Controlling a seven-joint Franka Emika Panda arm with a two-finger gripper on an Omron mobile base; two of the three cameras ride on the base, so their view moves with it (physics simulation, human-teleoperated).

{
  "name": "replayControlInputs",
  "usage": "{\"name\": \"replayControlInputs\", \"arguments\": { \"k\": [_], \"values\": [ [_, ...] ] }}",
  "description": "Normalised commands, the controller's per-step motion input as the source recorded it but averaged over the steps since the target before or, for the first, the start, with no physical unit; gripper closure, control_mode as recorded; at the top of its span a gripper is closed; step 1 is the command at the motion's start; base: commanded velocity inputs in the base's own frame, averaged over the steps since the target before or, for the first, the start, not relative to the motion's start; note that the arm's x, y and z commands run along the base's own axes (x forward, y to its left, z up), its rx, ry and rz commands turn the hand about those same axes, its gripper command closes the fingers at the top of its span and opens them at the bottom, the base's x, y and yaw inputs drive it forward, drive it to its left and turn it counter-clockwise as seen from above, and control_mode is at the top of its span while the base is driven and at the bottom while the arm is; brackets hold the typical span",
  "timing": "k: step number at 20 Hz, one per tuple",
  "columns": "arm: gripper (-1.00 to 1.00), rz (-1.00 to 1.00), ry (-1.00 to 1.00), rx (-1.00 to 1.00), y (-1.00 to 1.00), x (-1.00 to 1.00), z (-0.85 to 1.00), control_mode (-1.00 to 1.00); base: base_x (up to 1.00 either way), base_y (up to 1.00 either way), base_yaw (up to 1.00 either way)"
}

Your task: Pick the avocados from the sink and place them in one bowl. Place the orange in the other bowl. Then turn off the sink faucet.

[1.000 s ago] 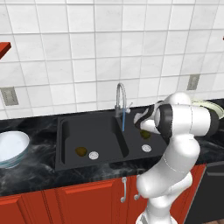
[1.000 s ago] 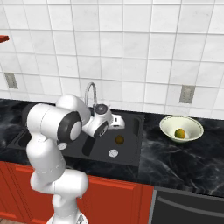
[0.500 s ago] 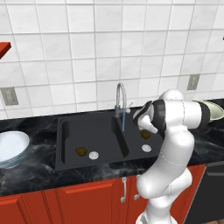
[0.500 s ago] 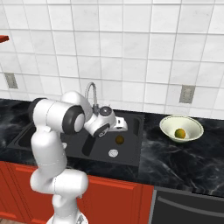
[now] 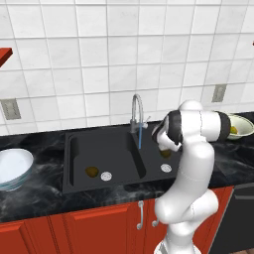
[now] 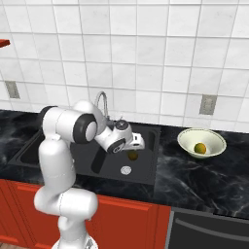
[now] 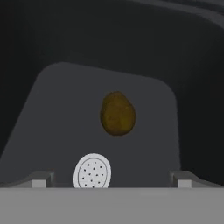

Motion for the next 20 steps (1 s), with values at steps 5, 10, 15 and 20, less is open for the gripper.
{"name": "replayControlInputs", "arguments": {
  "k": [5, 10, 15, 20],
  "values": [
    [-1.00, 0.00, 0.16, 0.00, 0.00, 0.27, 0.00, -1.00, 0.00, 0.00, 0.00],
    [-1.00, 0.06, 0.07, 0.00, 0.00, 0.31, 0.00, -1.00, 0.00, 0.00, 0.00],
    [-1.00, 0.07, 0.03, 0.00, 0.00, 0.30, 0.00, -1.00, 0.00, 0.00, 0.00],
    [-1.00, 0.10, 0.03, 0.02, -0.05, 0.14, -0.09, -1.00, 0.00, 0.00, 0.00]
  ]
}}
